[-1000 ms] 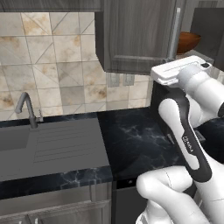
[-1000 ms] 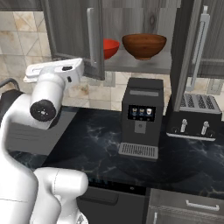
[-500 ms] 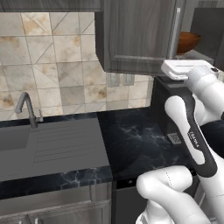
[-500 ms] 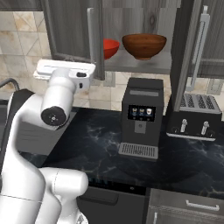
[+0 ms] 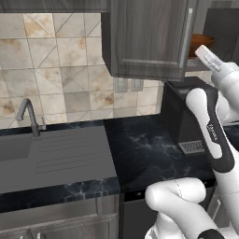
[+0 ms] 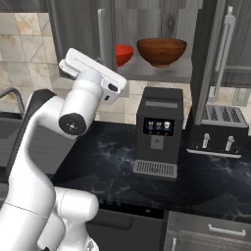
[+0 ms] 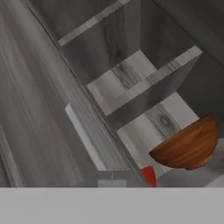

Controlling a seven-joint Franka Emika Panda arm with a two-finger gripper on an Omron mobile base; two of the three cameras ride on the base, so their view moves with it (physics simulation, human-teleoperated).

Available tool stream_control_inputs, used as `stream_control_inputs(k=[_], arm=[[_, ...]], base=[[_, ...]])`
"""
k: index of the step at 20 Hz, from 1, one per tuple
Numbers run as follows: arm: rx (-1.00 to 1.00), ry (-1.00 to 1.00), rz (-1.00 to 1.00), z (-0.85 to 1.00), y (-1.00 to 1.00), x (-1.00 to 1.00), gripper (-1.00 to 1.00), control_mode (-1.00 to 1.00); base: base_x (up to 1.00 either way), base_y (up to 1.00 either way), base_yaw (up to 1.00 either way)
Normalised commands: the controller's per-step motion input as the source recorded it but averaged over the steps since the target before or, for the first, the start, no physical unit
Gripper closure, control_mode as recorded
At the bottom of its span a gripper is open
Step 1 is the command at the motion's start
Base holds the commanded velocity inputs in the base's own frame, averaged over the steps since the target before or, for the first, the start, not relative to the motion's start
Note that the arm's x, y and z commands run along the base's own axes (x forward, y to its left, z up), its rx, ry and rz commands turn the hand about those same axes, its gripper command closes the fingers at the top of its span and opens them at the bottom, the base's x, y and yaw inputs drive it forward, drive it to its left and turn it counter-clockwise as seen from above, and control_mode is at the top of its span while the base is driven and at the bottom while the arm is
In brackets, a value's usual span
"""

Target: Move the bowls from the cabinet to the plates on the dining table.

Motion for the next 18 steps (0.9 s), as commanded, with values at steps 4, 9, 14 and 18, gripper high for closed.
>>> stream_control_inputs(k=[4,9,14,18], arm=[[0.35,0.05,0.05,0.14,-0.30,0.00,1.00,-1.00],[0.28,0.03,0.10,0.10,-0.17,0.00,1.00,-1.00],[0.20,0.07,0.17,0.00,-0.03,0.14,1.00,-1.00],[0.17,0.06,0.25,0.00,0.00,0.10,1.00,-1.00]], base=[[0.00,0.00,0.00],[0.00,0.00,0.00],[0.00,0.00,0.00],[0.00,0.00,0.00]])
